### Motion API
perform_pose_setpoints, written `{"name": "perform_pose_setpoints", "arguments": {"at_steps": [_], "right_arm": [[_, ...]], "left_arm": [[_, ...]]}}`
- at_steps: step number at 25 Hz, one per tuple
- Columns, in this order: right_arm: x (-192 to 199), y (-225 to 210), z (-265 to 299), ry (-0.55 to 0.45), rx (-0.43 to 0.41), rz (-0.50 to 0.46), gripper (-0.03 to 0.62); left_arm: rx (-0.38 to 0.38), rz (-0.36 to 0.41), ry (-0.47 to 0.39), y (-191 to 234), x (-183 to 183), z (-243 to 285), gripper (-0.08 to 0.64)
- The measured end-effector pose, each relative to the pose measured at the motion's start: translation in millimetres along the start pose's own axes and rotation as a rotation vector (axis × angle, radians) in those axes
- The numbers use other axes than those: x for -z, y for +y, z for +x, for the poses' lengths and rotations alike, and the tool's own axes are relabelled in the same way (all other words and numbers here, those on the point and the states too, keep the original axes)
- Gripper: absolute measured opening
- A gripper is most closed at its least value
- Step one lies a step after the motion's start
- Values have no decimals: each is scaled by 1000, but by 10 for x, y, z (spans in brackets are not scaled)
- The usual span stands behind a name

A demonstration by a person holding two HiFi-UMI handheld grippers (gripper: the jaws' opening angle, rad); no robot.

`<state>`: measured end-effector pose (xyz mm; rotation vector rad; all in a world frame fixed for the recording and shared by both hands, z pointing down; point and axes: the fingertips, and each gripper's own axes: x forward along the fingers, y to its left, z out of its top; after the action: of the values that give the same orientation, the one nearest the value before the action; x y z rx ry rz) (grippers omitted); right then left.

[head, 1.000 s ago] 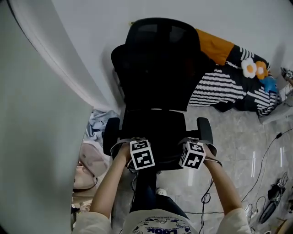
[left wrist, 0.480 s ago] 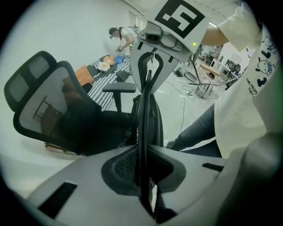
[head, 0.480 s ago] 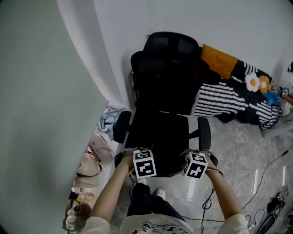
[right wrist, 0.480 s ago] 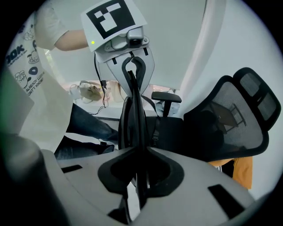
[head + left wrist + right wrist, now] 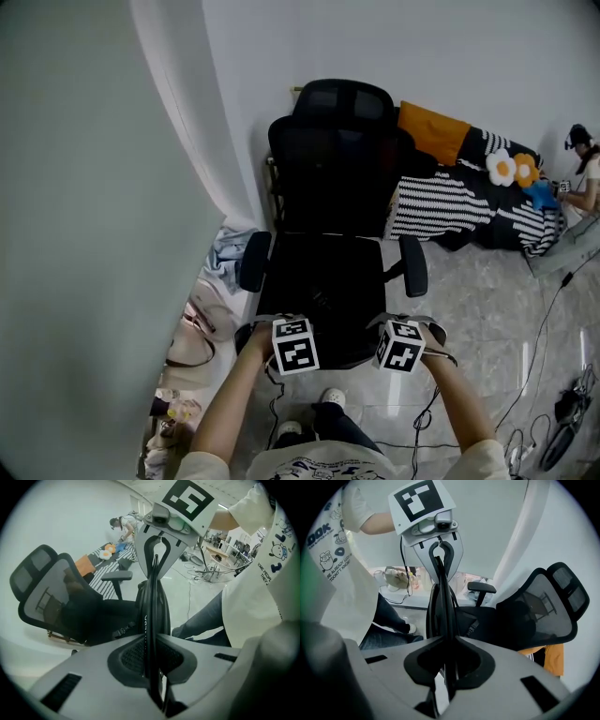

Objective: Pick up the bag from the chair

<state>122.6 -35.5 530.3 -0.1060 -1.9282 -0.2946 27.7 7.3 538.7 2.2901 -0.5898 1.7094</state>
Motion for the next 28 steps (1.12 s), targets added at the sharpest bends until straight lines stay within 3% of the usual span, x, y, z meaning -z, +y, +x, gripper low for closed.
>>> {"name": "perform_pose_setpoints", "arguments": {"at_steps": [5,16,28], "right_arm": [[-214,325,-126,2,25,49,54],[-472,1058,-293,21,8,114,55],[-509,1281,-432,20,33,120,55]], "left_arm": [[-23,59,-2,-238,165,-232,35],[39,119,-7,-856,441,-506,35],[39,132,-9,-1087,457,-618,34]]}}
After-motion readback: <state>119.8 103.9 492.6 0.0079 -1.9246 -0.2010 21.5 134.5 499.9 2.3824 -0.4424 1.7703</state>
